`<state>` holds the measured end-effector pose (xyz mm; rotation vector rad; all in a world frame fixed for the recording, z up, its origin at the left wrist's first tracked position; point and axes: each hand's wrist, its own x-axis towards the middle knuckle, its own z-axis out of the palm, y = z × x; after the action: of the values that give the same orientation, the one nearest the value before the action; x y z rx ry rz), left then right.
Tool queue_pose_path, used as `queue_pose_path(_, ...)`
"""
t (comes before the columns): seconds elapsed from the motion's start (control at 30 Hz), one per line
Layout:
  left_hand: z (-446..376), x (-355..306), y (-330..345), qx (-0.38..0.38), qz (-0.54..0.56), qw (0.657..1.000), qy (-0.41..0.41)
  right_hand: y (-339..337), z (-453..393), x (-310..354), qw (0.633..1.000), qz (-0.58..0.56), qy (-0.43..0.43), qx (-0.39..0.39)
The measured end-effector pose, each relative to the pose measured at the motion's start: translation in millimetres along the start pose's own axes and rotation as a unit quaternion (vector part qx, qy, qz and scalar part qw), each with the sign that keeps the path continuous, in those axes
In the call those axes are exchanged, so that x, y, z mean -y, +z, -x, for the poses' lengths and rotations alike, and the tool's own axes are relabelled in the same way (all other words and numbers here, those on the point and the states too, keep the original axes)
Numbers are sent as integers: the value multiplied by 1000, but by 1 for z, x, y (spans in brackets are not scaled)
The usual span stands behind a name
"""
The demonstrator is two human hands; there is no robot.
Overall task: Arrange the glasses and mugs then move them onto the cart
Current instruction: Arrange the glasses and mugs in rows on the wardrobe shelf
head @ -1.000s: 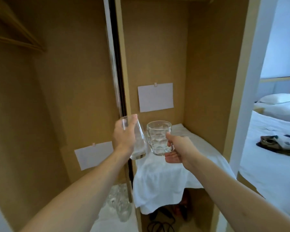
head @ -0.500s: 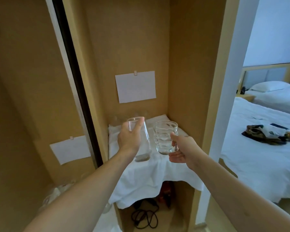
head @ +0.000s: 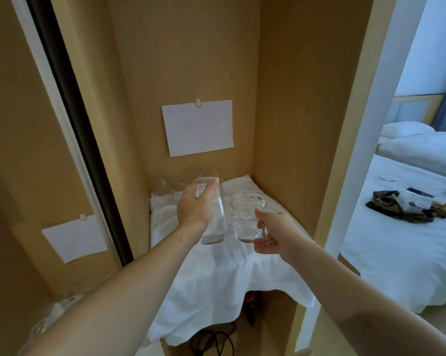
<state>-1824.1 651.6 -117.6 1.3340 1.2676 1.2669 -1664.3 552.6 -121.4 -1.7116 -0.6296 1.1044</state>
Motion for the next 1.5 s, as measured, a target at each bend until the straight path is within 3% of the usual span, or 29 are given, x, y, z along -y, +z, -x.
queue_pose_path(0.53,-116,69,42,49,-37,995,-79,43,-119,-7,998,-14,48,-27)
queue_pose_path(0.83,-154,92,77,18,-75,993,-92,33,-190,-3,998,-13,60,-16)
queue_pose_path(1.07,-186,114,104,-25,-72,993,-87,26,-243,-3,997,-12,74,24)
queue_pose_path(1.3,-198,137,120,-65,-56,994,-75,23,-283,-20,988,-95,57,105)
queue_pose_path(1.43,-207,141,123,-30,-75,994,-68,12,-297,-20,984,-42,71,160)
queue_pose_path(1.5,-212,140,122,-17,-85,994,-66,6,-307,-21,988,-24,76,132)
